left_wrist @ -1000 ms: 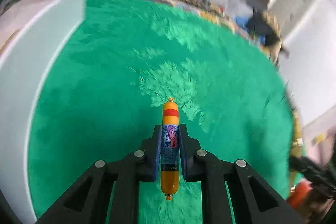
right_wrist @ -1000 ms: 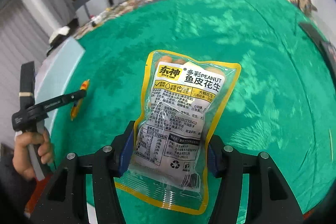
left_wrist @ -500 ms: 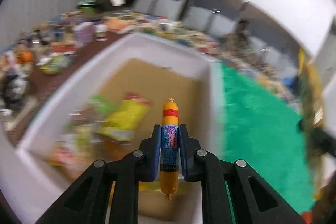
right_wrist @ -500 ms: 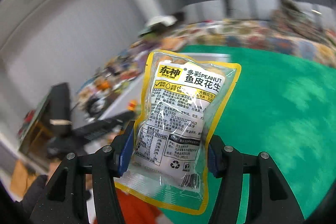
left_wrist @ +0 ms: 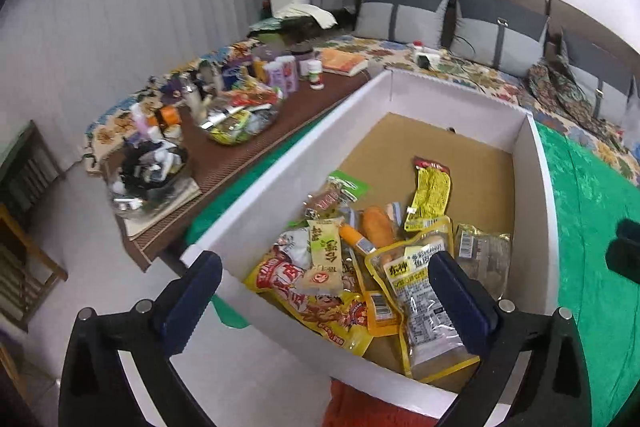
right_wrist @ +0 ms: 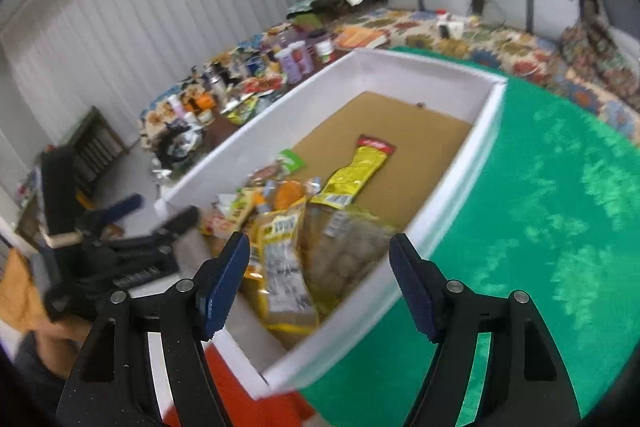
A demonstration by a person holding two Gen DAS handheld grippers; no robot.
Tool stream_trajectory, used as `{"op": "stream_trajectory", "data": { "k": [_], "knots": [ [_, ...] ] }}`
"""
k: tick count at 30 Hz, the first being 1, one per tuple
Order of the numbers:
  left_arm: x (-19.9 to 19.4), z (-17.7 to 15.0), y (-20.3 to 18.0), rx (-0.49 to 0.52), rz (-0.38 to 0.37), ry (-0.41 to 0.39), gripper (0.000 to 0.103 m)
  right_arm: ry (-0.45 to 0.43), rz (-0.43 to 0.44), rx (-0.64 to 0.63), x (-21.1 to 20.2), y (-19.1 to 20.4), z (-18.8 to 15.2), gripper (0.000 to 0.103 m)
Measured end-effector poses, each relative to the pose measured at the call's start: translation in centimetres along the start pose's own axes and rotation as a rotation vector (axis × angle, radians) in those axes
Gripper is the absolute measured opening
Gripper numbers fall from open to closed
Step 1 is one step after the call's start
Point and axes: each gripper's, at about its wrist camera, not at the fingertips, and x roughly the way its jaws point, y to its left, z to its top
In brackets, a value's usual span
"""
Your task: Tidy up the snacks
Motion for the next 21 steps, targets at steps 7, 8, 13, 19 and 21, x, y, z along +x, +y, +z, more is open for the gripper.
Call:
{"op": "stream_trajectory", "data": {
  "k": [7,8,13,19,21],
  "knots": [
    [-1.9,0.8,-0.5,0.052,0.131,0.011,0.102,0.027,-0.160,-0.043,-0.9,1.6,0.2,0.079],
    [-1.9,0.9,-0.6,0.066,0.137,0.030,0.102,0.030,-0.169,-0.044,-1.1,1.7,0.2,0.079],
    [-2.3,0.8,-0.4,0.043,0.129,0.011,0.102,0.038,-0.197,-0.077,-1.4,2.8,0.3,0.079],
    [-2.7,0.6,0.0,0.014,0.130,0.000,0.102,0.047,-0.208,-0.088,-1.4,3.1,0.1,0.079],
    [-2.7,0.6,0.2,0.008,0.128,-0.001,0.102,0.050,-0.209,-0.086,-1.3,3.1,0.0,0.079]
  ]
}}
